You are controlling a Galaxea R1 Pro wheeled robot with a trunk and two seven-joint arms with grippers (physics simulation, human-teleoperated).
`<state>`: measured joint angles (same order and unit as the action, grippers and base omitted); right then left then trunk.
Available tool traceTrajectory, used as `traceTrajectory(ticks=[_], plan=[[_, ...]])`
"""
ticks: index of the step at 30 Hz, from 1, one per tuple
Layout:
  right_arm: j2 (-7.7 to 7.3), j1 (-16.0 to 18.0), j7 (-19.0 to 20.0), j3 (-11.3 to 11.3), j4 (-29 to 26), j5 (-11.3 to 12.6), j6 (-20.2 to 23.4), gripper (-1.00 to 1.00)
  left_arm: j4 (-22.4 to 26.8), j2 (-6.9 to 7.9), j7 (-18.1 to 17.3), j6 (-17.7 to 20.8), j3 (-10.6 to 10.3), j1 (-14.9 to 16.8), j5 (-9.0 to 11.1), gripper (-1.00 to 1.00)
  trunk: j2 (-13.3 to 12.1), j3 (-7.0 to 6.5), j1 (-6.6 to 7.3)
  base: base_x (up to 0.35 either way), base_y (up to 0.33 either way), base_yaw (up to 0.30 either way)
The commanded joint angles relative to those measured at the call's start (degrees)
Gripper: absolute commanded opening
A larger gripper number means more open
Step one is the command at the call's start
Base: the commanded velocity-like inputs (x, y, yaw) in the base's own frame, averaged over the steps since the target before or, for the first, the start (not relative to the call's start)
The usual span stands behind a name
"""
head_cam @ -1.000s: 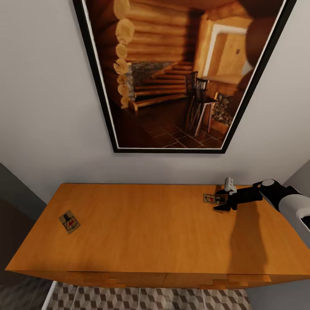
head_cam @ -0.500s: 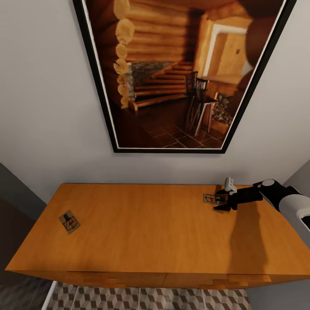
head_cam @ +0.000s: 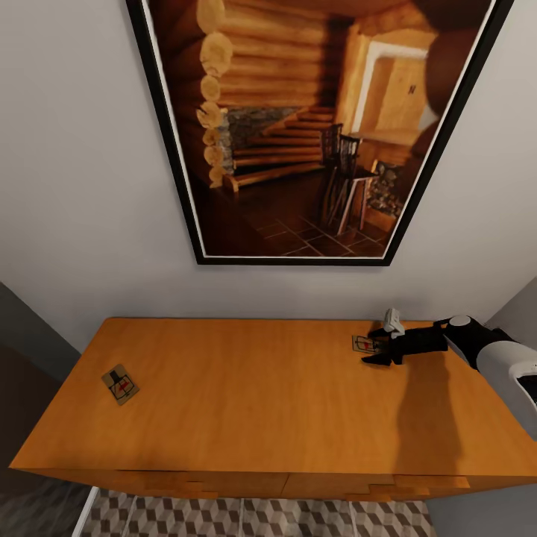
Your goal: Take the four mousetraps from the cabinet in the bathroom and place them on the bathroom floor. Make sure all four end up on the same floor surface, and ensure that at least two of them are either under or directly next to the same bathroom sink.
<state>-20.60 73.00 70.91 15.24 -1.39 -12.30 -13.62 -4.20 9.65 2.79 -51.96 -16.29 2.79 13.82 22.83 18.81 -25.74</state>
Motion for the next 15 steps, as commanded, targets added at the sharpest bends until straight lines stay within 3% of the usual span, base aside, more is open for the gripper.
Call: traceTrajectory(ticks=[1, 4, 15], plan=[[0.31, -0.29, 0.38, 0.24, 0.05, -0.71, -0.53, 1.00, -0.19, -0.03, 0.29, -0.30, -0.50, 0.08, 0.14, 1.00, 0.08, 0.11, -0.04, 0.000, 0.000, 0.000], [1.30, -0.51, 0.34, -2.39, 0.03, -0.67, -0.53, 1.00, -0.19, -0.03, 0.29, 0.04, -0.50, 0.06, 0.14, 1.00, 0.08, 0.11, -0.04, 0.000, 0.000, 0.000], [4.85, -0.53, 0.19, -2.53, -0.01, -0.44, -0.53, 1.00, -0.10, -0.16, 0.15, 3.58, -0.54, -0.01, 0.11, 1.00, 0.08, 0.11, -0.04, 0.000, 0.000, 0.000]])
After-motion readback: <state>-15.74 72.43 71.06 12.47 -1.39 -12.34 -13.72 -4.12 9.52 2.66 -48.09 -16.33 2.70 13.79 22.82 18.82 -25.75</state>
